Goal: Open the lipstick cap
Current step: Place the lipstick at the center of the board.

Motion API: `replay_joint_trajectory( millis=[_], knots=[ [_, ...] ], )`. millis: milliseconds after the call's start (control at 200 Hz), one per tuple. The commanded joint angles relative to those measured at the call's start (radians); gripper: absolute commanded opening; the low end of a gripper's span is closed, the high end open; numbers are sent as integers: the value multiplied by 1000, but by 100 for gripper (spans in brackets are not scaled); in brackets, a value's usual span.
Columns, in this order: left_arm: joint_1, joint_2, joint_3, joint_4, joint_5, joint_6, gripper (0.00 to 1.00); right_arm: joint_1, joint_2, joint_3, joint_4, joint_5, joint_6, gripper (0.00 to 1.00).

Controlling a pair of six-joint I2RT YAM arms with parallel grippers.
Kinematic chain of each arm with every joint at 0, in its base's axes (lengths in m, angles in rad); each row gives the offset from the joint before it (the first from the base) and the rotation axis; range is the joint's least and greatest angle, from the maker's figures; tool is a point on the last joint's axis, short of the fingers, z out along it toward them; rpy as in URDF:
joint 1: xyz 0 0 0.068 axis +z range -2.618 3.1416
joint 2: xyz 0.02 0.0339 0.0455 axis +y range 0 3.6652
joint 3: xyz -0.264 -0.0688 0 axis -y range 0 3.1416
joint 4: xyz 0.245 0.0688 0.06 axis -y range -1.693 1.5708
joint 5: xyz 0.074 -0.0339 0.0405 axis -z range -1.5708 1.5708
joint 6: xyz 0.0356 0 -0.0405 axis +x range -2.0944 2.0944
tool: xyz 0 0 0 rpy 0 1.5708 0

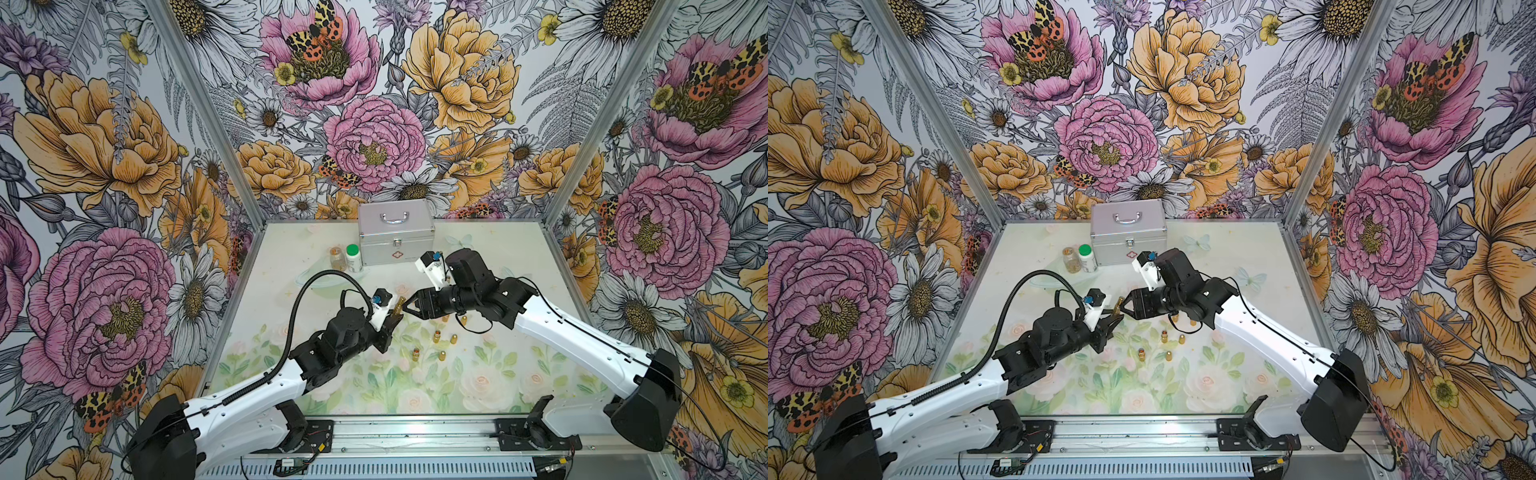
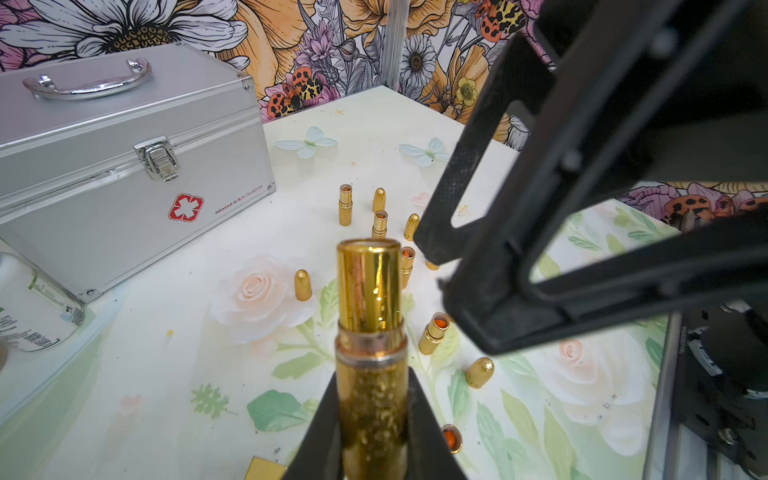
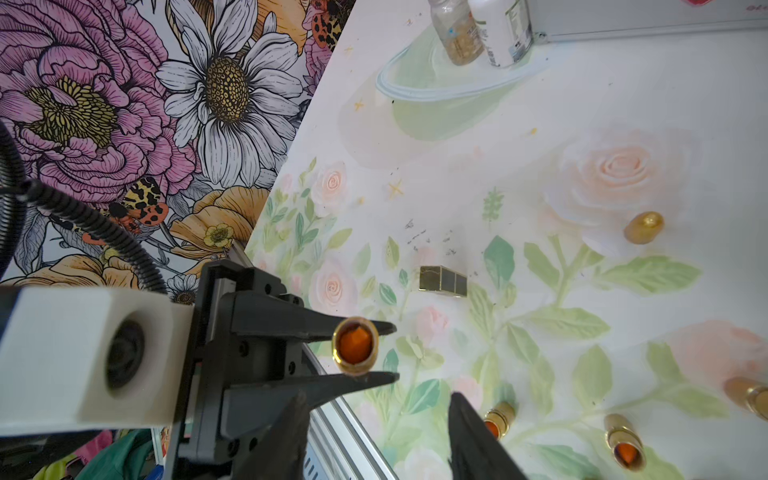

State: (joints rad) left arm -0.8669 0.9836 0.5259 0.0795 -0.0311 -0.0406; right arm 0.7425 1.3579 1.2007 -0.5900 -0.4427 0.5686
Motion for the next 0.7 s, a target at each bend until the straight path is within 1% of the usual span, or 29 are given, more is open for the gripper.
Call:
replay_joint_trajectory(
  millis=[0,220,435,696],
  knots=[
    [-9,9,39,37,31,27,0,15,19,10,46,-25,26,54],
    [-11,6,39,40,40,34,0,27,51,10,73,-32,38,49],
    [-11,-3,34,39,39,38,0,31,70,10,82,-34,37,39],
    [-12,-3,38,39,42,41,0,35,80,-4,97,-31,36,32]
  ],
)
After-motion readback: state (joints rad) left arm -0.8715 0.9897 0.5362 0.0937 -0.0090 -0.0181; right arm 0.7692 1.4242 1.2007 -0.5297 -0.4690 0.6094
